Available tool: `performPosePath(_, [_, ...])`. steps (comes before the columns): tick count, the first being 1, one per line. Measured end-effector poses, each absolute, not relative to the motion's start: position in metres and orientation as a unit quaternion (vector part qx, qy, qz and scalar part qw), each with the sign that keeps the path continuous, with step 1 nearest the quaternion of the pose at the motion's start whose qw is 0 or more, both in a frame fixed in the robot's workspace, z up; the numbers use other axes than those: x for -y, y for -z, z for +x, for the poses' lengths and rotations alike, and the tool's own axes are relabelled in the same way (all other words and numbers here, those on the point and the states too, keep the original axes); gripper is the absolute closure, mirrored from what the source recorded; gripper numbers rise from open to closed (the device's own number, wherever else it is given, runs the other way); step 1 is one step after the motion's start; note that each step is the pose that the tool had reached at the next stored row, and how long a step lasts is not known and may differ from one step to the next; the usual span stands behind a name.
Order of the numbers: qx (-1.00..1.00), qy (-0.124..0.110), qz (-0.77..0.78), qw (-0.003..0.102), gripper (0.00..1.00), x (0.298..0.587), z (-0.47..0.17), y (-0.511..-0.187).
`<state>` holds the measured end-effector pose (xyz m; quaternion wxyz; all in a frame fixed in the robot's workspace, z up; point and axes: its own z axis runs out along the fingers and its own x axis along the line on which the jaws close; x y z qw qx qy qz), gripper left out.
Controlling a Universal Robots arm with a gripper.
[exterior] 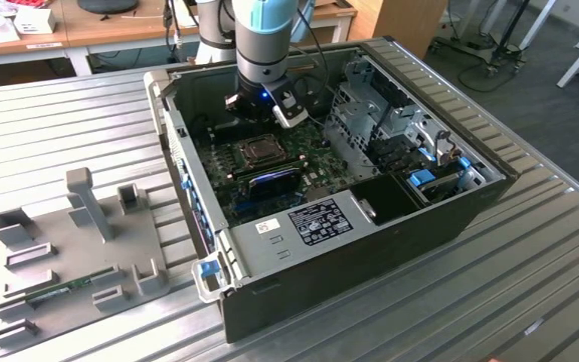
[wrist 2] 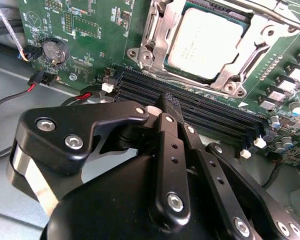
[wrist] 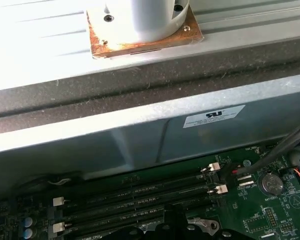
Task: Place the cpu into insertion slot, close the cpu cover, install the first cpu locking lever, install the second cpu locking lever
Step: 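Install the first cpu locking lever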
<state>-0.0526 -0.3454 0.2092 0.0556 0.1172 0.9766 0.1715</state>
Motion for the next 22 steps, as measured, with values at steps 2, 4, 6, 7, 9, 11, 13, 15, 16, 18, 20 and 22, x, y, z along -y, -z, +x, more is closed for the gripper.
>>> performPosePath(2, [-0.977, -0.168, 0.117, 0.054, 0.89, 0.3454, -0.0525, -0.2093])
performPosePath(4, [-0.979, -0.162, 0.117, 0.052, 0.89, 0.3454, -0.0526, -0.2092])
performPosePath(6, [-0.979, -0.161, 0.116, 0.051, 0.89, 0.3454, -0.0526, -0.2092])
performPosePath(7, [-0.979, -0.161, 0.116, 0.051, 0.89, 0.3454, -0.0526, -0.2092])
performPosePath(9, [-0.979, -0.161, 0.116, 0.051, 0.89, 0.3454, -0.0526, -0.2092])
performPosePath(11, [-0.979, -0.161, 0.116, 0.051, 0.89, 0.3454, -0.0526, -0.2092])
performPosePath(13, [-0.979, -0.16, 0.116, 0.051, 0.89, 0.3453, -0.0525, -0.2092])
performPosePath(15, [-0.979, -0.159, 0.116, 0.051, 0.89, 0.3454, -0.0526, -0.2092])
performPosePath(16, [-0.979, -0.159, 0.116, 0.051, 0.89, 0.3454, -0.0526, -0.2092])
performPosePath(18, [-0.979, -0.159, 0.116, 0.051, 0.89, 0.3454, -0.0526, -0.2092])
performPosePath(20, [-0.98, -0.157, 0.116, 0.05, 0.89, 0.3453, -0.0526, -0.2092])
performPosePath(22, [-0.98, -0.156, 0.116, 0.05, 0.89, 0.3454, -0.0526, -0.2092])
